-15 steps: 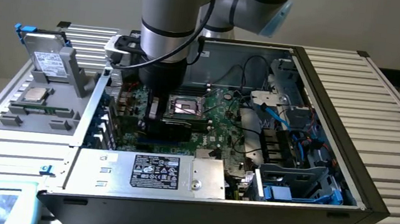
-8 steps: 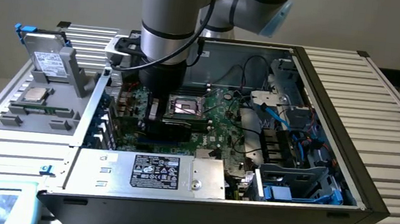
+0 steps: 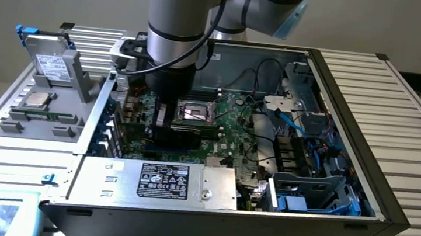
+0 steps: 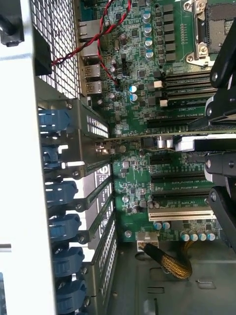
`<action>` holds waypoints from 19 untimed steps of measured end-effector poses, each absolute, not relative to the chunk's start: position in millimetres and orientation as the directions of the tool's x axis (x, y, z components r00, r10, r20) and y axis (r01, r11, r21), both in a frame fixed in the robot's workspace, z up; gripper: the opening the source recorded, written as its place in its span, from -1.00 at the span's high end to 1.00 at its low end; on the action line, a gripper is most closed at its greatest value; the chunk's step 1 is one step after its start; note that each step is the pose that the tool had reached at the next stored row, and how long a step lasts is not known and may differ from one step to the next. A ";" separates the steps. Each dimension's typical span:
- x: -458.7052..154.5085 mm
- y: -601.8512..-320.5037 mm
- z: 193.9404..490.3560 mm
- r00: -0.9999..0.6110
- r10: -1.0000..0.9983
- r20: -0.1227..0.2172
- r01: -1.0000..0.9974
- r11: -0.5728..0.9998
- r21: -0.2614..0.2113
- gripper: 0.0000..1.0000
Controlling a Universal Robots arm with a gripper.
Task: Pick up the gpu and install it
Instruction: 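Insert the gpu into the slot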
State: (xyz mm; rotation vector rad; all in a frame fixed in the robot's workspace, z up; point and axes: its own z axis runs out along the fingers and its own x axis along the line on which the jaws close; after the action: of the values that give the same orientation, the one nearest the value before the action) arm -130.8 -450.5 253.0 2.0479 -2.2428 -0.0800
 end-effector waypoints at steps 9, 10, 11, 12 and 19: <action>-131.0 -451.0 255.4 -0.088 -0.995 0.047 -0.989 0.093 0.113 0.44; -131.0 -451.1 255.4 -0.088 -0.995 0.047 -0.989 0.093 0.113 0.44; -131.0 -451.1 255.5 -0.088 -0.995 0.048 -0.989 0.093 0.114 0.44; -131.0 -451.1 255.4 -0.088 -0.995 0.048 -0.989 0.093 0.114 0.44; -131.1 -451.3 249.8 -0.088 -0.995 0.049 -0.989 0.093 0.115 0.44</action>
State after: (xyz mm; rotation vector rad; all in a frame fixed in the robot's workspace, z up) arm -131.1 -451.3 249.8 2.0407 -2.2349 -0.0795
